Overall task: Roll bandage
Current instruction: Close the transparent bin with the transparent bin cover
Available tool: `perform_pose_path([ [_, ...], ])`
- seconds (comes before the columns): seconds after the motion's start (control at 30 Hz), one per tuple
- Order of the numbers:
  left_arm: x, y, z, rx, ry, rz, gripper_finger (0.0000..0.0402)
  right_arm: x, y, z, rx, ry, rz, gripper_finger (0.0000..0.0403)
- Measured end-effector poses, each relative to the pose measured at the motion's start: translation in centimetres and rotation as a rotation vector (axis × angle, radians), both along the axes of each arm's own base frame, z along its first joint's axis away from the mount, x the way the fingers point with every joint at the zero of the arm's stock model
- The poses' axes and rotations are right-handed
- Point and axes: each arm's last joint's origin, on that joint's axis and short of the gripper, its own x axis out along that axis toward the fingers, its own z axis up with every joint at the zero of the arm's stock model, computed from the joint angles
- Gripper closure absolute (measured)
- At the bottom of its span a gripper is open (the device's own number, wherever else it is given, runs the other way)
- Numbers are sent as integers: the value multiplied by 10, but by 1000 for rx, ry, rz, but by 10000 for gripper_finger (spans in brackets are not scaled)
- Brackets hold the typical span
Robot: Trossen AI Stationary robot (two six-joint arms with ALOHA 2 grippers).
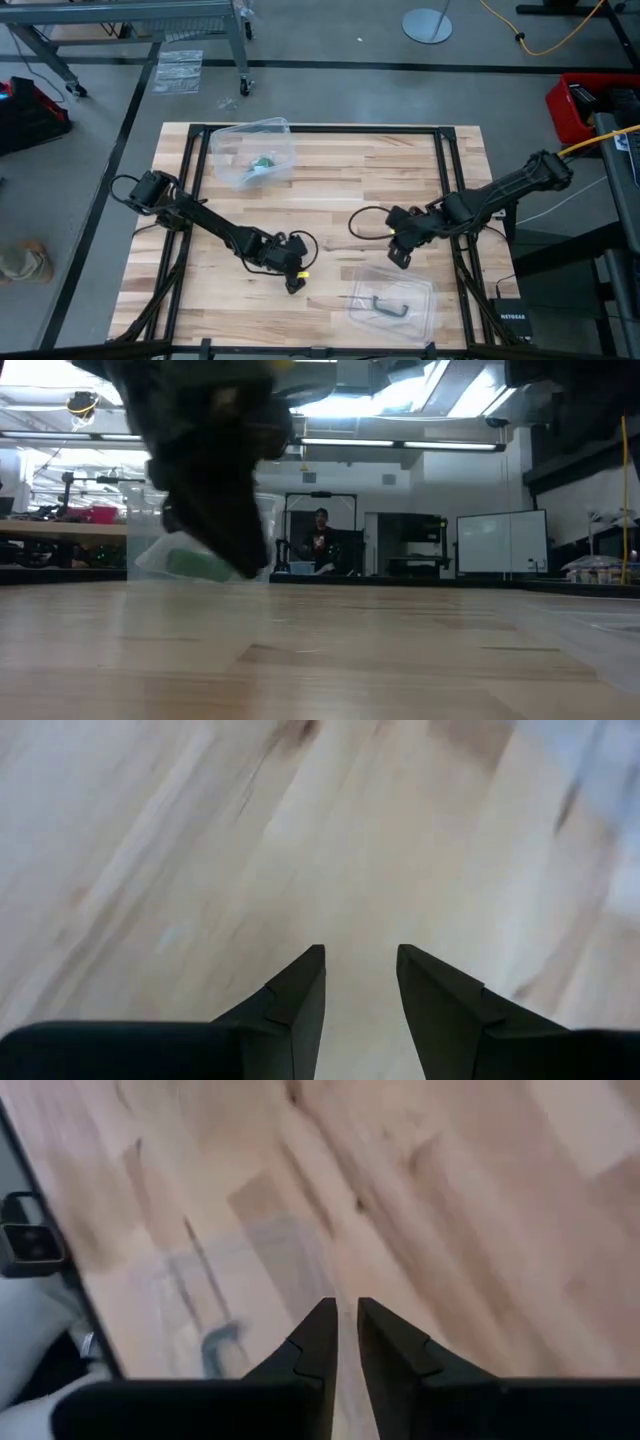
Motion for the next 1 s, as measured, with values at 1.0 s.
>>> perform_pose_path([
  [1.0, 33, -19, -33, -72, -238, -66, 281, -4, 61, -71, 97, 578, 126, 271],
])
